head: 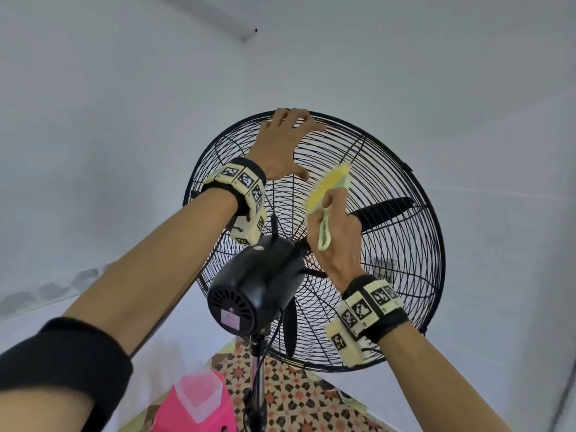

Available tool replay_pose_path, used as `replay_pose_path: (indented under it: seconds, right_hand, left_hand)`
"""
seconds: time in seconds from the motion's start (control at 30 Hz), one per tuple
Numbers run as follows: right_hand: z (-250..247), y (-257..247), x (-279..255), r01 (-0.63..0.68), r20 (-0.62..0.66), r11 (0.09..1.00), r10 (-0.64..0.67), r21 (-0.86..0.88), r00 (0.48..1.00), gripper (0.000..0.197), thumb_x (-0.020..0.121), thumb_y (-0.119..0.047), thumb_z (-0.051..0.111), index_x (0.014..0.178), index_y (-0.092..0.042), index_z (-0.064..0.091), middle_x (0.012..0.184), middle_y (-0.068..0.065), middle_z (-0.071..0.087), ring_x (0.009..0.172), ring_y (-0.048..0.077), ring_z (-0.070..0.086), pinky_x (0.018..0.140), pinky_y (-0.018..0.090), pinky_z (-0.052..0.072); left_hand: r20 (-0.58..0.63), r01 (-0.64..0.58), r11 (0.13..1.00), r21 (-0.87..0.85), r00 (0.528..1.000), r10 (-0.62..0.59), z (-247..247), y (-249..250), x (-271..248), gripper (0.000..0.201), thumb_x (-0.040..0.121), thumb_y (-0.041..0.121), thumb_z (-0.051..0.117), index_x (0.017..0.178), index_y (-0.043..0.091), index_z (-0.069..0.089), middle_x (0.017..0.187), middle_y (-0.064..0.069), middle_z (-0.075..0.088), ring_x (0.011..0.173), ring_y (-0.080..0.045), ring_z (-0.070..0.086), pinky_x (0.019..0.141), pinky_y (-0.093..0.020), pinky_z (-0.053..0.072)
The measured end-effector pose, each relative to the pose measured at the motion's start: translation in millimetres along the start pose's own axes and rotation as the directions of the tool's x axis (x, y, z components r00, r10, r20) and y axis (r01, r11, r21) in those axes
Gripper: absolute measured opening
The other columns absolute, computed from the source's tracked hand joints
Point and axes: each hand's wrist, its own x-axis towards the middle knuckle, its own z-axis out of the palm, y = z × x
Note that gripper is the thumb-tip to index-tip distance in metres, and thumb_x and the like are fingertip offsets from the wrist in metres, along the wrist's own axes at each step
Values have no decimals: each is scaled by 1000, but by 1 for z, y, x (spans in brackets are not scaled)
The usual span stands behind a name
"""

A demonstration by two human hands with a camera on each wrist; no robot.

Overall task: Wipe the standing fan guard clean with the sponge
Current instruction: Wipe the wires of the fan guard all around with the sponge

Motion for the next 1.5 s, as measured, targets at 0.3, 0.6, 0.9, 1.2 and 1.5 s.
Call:
replay_pose_path:
  seconds: [0.3,0.6,0.9,1.2,1.5]
  right_hand:
    - [4,5,-19,-88,158,989,69,119,985,21,100,-12,48,102,-26,33,61,6,59,44,21,57,35,35,45]
    - [20,5,-35,5,300,1000,2,-23,954,23,98,-11,50,106,-23,32,58,-1,54,40,16,49,36,26,33]
    - [22,10,-41,-31,398,998,49,-52,916,29,96,-10,51,102,-29,29,56,-3,52,42,17,49,40,23,28]
    - [11,13,-29,-1,102,1000,4,-31,995,7,102,-19,44,102,-13,40,62,-1,56,40,16,54,31,36,43]
    - [13,10,-17,72,187,993,-53,-97,981,11,103,-27,44,105,-18,37,66,1,61,42,20,56,35,35,47]
  left_hand:
    - [8,13,1000,-15,1000,-13,-2,1,-2,101,67,48,93,153,37,42,157,0,34,145,-28,27,114,-53,30]
    - [3,16,1000,-15,1000,-16,-1,-1,-4,101,67,47,93,153,36,42,158,0,34,144,-29,28,113,-52,31]
    - [-9,4,1000,-3,1000,-4,2,-3,-2,101,67,48,92,154,37,42,158,1,34,144,-28,29,111,-48,32]
    - [-118,126,984,-127,983,-141,35,-34,-28,101,79,61,78,162,36,26,168,-3,19,153,-40,15,121,-65,24]
    - [-157,136,964,-230,972,-174,48,-60,-45,111,68,69,77,160,29,30,163,-4,27,147,-38,23,119,-57,32]
